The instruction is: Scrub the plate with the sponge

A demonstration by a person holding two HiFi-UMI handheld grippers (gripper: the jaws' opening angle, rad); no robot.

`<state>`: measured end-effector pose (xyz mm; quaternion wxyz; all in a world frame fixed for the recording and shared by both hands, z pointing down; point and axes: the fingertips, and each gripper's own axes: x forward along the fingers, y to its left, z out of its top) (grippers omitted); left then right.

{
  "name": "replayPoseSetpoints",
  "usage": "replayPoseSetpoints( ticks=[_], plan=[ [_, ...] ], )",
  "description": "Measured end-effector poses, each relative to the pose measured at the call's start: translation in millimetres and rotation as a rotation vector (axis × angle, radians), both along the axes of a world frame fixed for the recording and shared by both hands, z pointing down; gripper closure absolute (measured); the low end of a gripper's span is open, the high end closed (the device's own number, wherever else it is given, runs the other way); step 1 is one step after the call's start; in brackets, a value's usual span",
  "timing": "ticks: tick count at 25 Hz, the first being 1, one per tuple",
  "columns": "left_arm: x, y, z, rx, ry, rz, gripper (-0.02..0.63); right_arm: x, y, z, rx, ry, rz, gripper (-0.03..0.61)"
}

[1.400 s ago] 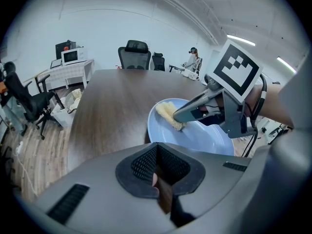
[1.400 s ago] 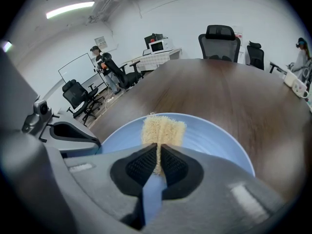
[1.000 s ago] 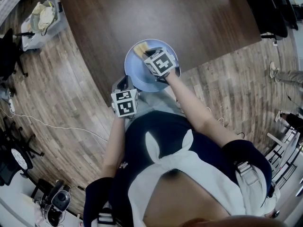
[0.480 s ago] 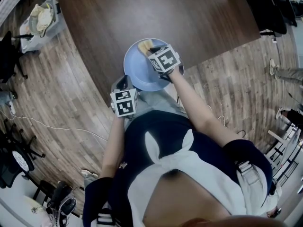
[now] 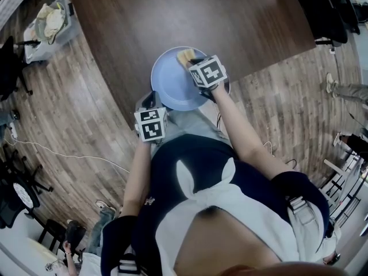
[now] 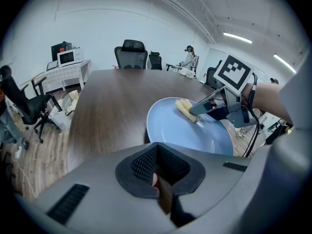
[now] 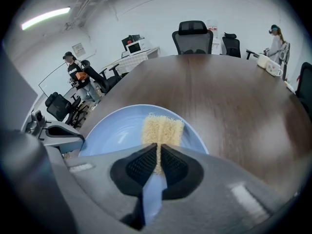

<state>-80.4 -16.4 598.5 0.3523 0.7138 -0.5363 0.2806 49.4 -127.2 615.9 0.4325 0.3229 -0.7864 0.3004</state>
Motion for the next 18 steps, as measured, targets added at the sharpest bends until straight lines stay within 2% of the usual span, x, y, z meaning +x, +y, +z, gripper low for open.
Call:
replayPoseSetpoints(
  ticks=[18],
  plan=[
    [-2, 1, 1, -0.002, 0.015, -0.008, 0.611, 15, 4, 2, -0.011, 0.006, 0.046, 0.557]
  ],
)
